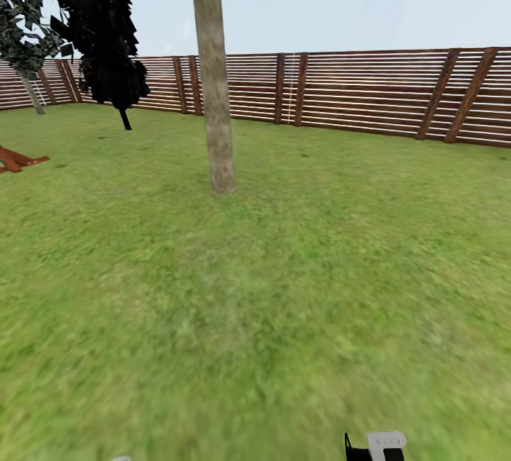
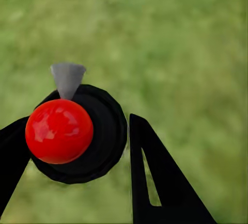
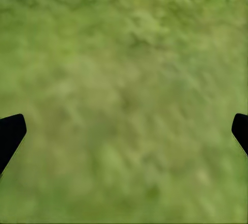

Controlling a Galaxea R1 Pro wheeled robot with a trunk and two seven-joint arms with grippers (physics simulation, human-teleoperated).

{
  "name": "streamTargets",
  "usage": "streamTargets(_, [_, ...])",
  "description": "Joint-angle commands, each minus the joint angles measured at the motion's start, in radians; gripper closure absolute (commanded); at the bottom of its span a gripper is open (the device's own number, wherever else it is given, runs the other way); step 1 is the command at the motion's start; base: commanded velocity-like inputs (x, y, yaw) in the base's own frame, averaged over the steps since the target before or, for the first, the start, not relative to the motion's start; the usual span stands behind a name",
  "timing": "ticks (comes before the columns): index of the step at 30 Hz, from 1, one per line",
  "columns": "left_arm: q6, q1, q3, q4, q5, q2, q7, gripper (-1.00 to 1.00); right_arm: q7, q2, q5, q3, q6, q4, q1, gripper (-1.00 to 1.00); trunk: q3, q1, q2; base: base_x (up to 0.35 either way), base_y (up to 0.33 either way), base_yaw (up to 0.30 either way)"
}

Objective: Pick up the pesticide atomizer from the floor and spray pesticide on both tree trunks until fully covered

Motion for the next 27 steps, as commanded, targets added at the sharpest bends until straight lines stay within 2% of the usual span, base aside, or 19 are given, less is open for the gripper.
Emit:
streamTargets(1, [-0.003,0.000,-0.008,0.000,0.005,0.000,0.004,1.00,-0.005,0.000,0.011,-0.006,-0.002,0.001,-0.001,-1.00,-0.001,0.000,0.000,0.340,0.000,0.000])
streamTargets(27, [-0.003,0.000,-0.008,0.000,0.005,0.000,0.004,1.00,-0.005,0.000,0.011,-0.006,-0.002,0.001,0.000,-1.00,-0.001,0.000,0.000,0.339,0.000,0.000])
